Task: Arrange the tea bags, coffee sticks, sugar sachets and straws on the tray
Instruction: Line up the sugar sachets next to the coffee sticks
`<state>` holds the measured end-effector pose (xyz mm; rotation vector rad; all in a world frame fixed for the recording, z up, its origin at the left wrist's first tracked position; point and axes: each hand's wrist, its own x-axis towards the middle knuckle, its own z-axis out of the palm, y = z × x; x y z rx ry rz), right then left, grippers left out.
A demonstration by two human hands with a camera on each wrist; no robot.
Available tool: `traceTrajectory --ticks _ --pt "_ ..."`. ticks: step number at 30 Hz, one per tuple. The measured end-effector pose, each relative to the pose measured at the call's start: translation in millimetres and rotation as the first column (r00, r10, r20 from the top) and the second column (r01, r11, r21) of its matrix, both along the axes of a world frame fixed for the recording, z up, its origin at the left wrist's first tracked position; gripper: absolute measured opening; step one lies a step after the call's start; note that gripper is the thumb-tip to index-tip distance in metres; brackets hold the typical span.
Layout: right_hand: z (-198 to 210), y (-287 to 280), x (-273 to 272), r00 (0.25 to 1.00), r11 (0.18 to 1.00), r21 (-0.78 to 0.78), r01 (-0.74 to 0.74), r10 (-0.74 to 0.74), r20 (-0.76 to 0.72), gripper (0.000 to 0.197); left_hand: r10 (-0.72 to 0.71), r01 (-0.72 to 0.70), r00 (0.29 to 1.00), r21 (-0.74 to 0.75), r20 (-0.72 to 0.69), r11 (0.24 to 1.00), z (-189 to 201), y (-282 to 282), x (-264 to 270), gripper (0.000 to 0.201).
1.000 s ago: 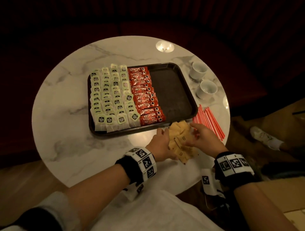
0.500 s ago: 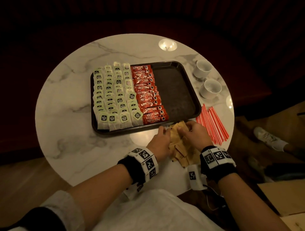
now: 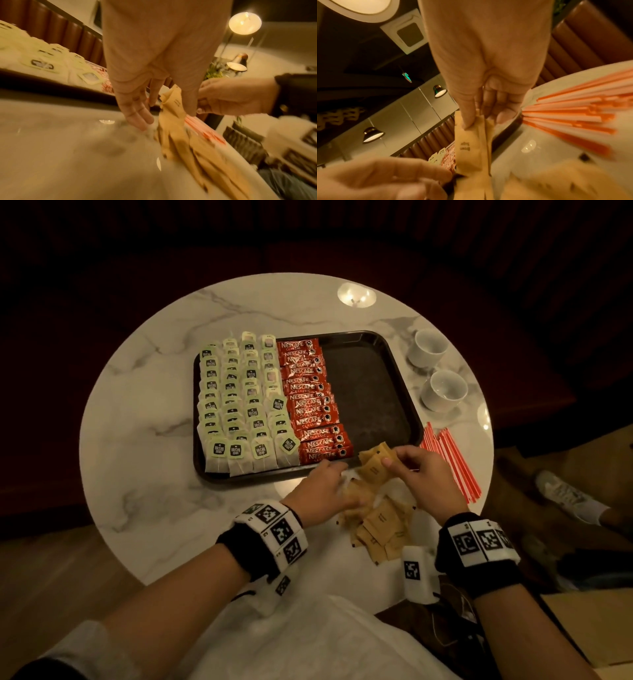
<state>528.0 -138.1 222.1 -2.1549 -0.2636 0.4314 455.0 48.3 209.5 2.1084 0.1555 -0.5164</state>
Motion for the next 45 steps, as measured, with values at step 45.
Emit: traceTrajectory --ticks 45 --pt "48.2 105.3 70.4 0.960 0.883 0.467 -0.044 0.166 -0.224 0.011 0.654 -0.566 0.710 -0.763 -0.260 0.312 51.3 85.5 47.5 0.031"
